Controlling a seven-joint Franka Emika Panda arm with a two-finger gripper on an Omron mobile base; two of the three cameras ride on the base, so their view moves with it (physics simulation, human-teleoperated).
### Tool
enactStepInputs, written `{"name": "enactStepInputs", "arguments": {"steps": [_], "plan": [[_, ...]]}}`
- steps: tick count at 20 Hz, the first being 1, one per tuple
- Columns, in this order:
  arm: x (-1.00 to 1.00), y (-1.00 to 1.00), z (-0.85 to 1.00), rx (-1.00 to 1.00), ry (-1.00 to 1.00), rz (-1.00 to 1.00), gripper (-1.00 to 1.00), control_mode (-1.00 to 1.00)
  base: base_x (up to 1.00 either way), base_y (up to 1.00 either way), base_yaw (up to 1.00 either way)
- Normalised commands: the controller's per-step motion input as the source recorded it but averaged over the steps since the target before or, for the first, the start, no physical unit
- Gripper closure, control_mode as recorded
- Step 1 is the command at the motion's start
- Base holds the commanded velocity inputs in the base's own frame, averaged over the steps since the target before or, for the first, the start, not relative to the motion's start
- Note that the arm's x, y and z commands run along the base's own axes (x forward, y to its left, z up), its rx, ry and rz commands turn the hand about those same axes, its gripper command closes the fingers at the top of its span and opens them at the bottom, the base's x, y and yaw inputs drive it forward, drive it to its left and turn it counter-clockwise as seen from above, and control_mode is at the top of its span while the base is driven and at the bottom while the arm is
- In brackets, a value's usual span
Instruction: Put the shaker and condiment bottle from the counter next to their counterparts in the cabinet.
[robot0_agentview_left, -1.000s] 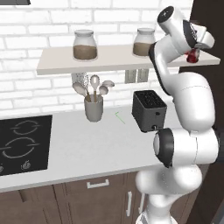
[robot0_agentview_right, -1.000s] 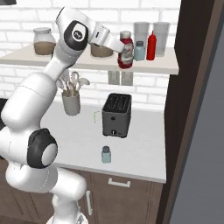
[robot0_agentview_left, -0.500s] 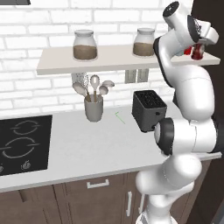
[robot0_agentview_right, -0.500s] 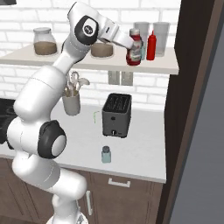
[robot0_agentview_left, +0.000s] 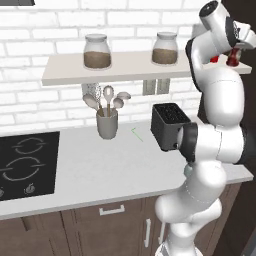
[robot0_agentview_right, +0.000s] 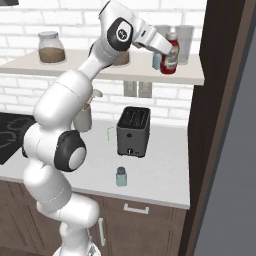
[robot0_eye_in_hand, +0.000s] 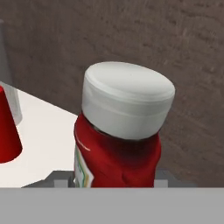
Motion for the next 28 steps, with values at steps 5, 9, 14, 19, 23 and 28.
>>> {"name": "enactStepInputs", "arguments": {"steps": [5,9,14,19,23,28], "plan": [[0.23,0.00,-0.02,0.00,0.00,0.04,1.00,-1.00,0.00,0.00,0.00],[0.29,-0.09,-0.02,0.00,0.00,0.03,1.00,-1.00,0.00,0.00,0.00],[0.21,-0.38,-0.12,0.00,0.00,0.00,1.00,-1.00,0.00,0.00,0.00],[0.26,-0.12,-0.18,0.00,0.00,0.01,1.00,-1.00,0.00,0.00,0.00],[0.33,0.00,-0.16,0.00,0.00,0.02,1.00,-1.00,0.00,0.00,0.00],[0.37,-0.16,-0.05,0.00,0.00,0.01,1.00,-1.00,0.00,0.00,0.00]]}}
